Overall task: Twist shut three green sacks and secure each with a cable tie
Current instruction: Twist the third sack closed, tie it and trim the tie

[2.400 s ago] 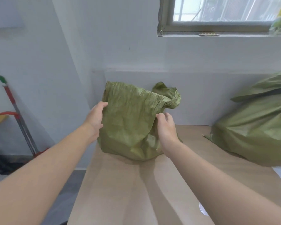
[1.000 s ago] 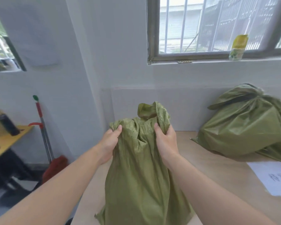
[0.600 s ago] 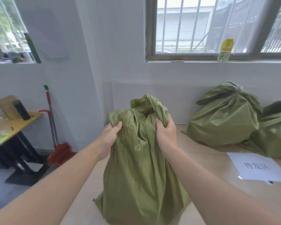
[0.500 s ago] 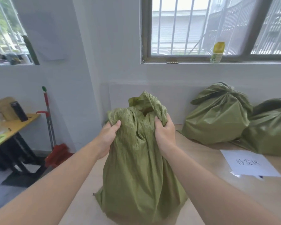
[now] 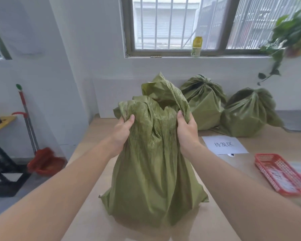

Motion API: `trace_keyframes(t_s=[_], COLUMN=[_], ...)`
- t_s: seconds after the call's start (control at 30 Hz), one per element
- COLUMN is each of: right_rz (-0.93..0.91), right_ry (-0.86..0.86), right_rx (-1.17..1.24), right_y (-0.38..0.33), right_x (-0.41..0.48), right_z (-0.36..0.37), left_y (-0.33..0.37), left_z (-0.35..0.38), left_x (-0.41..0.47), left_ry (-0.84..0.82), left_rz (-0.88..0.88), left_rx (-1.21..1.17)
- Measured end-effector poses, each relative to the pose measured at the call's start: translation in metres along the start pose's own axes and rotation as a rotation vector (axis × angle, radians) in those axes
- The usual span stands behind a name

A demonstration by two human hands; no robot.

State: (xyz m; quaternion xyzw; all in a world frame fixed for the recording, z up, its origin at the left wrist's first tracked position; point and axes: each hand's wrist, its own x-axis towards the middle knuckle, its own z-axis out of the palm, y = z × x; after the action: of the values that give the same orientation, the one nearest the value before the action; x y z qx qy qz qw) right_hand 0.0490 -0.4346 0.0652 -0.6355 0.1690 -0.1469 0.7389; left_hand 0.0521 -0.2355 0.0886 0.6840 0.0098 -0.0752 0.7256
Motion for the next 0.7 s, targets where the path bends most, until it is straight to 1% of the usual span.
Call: trace_keyframes(t_s=[0.07, 0.17, 0.23, 0.33, 0.4, 0.47, 0.5, 0.53, 0.6, 0.63, 0.7], right_rz=[0.024, 0.028, 0.027, 0.005, 0.018, 0.026, 0.023, 0.022, 0.024, 0.020, 0.005], right_ry=[0.004, -0.034, -0.061, -0.119, -0.153, -0.177, -0.184, -0.189, -0.196, -0.187, -0.161], right_rx=[0.034, 0.063, 0.068, 0.097, 0.110, 0.102, 0.092, 0.092, 0.099, 0.106, 0.128], right_y=[0.001, 0.000, -0.004, -0.010, -0.015, -0.022, -0.026, -0.030, -0.040, -0.047, -0.058], right_x=[0.001, 0.001, 0.006, 0.017, 0.024, 0.030, 0.035, 0.042, 0.058, 0.064, 0.076], right_z=[-0.026, -0.064, -0.093, -0.134, -0.161, -0.189, -0.202, -0.214, -0.235, -0.243, -0.258], left_y=[-0.004, -0.001, 0.002, 0.012, 0.005, -0.004, -0.005, -0.006, -0.003, -0.005, -0.004], left_z=[0.023, 0.071, 0.107, 0.165, 0.196, 0.223, 0.232, 0.241, 0.262, 0.265, 0.273], left_x=[-0.009, -0.032, -0.048, -0.085, -0.073, -0.067, -0.064, -0.061, -0.059, -0.052, -0.041], left_ry=[0.007, -0.026, 0.029, 0.125, 0.165, 0.121, 0.146, 0.133, 0.090, 0.082, 0.057], left_rz=[-0.008, -0.026, 0.016, 0.020, 0.034, 0.066, 0.066, 0.060, 0.031, 0.056, 0.057], left_rx=[0.042, 0.089, 0.115, 0.093, 0.077, 0.078, 0.020, 0.004, 0.038, 0.062, -0.021])
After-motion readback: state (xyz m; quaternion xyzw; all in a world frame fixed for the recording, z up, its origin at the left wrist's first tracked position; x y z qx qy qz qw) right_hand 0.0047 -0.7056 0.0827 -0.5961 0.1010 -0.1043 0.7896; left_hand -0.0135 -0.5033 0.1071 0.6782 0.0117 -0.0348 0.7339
